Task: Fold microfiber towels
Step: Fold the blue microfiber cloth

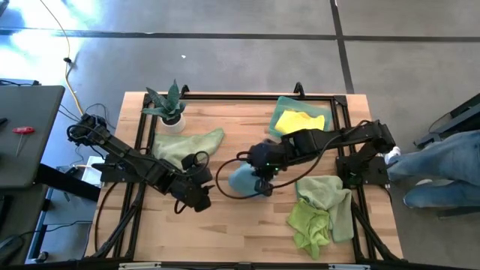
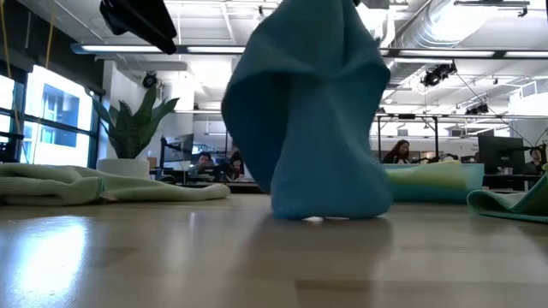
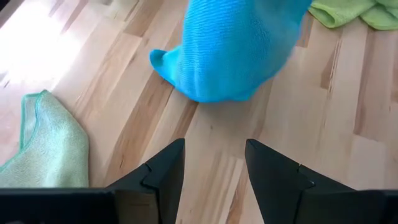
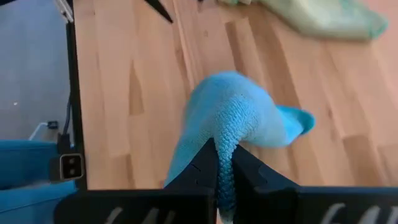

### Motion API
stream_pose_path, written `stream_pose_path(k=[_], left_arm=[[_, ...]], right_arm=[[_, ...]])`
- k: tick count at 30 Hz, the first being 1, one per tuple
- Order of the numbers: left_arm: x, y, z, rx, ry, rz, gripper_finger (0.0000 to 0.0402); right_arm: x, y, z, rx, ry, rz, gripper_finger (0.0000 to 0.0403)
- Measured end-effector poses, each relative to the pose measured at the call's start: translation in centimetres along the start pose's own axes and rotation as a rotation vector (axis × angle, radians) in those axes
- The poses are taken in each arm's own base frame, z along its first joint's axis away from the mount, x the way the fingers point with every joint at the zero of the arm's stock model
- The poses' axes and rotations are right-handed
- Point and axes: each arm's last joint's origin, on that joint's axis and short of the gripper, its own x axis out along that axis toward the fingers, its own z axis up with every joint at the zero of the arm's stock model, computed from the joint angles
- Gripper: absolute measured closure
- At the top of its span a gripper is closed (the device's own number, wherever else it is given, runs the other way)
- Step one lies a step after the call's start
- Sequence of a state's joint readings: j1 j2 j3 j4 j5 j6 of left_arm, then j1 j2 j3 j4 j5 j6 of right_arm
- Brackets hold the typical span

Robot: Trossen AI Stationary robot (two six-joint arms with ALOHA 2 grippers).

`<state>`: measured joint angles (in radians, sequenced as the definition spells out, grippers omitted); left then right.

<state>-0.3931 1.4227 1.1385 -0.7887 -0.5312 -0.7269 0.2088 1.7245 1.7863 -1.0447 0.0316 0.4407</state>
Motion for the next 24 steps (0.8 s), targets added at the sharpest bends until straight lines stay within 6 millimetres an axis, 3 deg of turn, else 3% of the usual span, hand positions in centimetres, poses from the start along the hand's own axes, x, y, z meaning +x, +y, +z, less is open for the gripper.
stream_pose_path(k=[9,14,24], left_arm=[[0.0,0.0,0.0,-0.002,-0.001,0.002,0.0241],[0.0,0.0,0.0,-0.001,-0.002,0.002,0.0241],[0.0,0.0,0.0,0.005,-0.002,0.003,0.0241]], right_arm=[[-0.1,0.1,-1.0,0.133,0.164,0.106,0.0401],[-0.5,0.2,-1.0,0.108,0.168,0.157,0.0401],[-0.5,-0.9,-0.5,0.091,0.068,-0.012,0.0400]])
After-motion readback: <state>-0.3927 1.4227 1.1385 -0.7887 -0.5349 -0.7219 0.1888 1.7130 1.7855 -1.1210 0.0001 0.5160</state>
